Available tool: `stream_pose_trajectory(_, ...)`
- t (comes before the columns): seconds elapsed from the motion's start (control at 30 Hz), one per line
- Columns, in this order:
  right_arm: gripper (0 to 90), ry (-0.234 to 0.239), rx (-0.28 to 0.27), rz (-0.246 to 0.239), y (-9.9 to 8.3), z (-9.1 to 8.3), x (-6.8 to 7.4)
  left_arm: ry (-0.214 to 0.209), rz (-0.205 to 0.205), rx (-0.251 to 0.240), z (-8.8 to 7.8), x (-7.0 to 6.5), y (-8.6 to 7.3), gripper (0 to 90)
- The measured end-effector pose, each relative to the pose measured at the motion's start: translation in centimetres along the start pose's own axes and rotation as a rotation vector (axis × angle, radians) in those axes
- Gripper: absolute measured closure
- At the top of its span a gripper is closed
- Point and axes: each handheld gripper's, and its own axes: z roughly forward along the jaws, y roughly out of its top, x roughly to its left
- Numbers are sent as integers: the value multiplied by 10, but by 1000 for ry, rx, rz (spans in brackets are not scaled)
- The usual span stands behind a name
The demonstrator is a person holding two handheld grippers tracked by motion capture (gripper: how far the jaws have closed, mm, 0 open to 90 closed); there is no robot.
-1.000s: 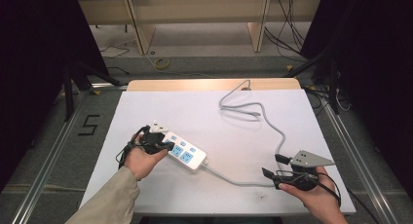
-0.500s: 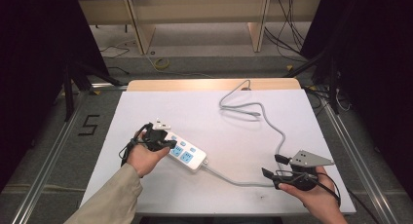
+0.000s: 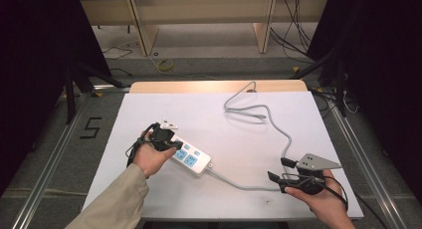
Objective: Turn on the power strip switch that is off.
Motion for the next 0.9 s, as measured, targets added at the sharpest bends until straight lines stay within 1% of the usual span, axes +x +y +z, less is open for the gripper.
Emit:
stream_pose_trajectory(0.07, 311, 0, 1, 1, 0, 0, 0, -2, -6, 0, 1, 0, 1, 898)
stream_pose_trajectory(0.23, 312, 3, -1, 3, 0, 1, 0, -7, -8, 14, 4, 0, 4, 898)
stream_pose_trajectory(0.3, 312, 3, 1, 7, 0, 1, -1, -4, 2, 19, 4, 0, 6, 898)
stream_pose_trajectory(0.37, 312, 4, 1, 9, -1, 1, -1, 1, -2, 17, 4, -1, 6, 898)
stream_pose_trajectory(0.53, 312, 2, 5, 12, -1, 1, -3, 0, 7, 20, 6, 0, 9, 898)
stream_pose_trajectory(0.6, 312, 2, 5, 11, -1, 1, -3, 0, 2, 13, 8, -1, 10, 898)
stream_pose_trajectory(0.7, 312, 0, 2, 12, -1, 0, -3, 2, 8, 21, 10, -1, 12, 898)
stream_pose_trajectory(0.77, 312, 0, 2, 11, -1, 0, -3, 2, 2, 23, 12, -2, 12, 898)
stream_pose_trajectory(0.9, 311, 2, 4, 12, -1, 0, -3, 1, 14, 31, 14, -3, 13, 898)
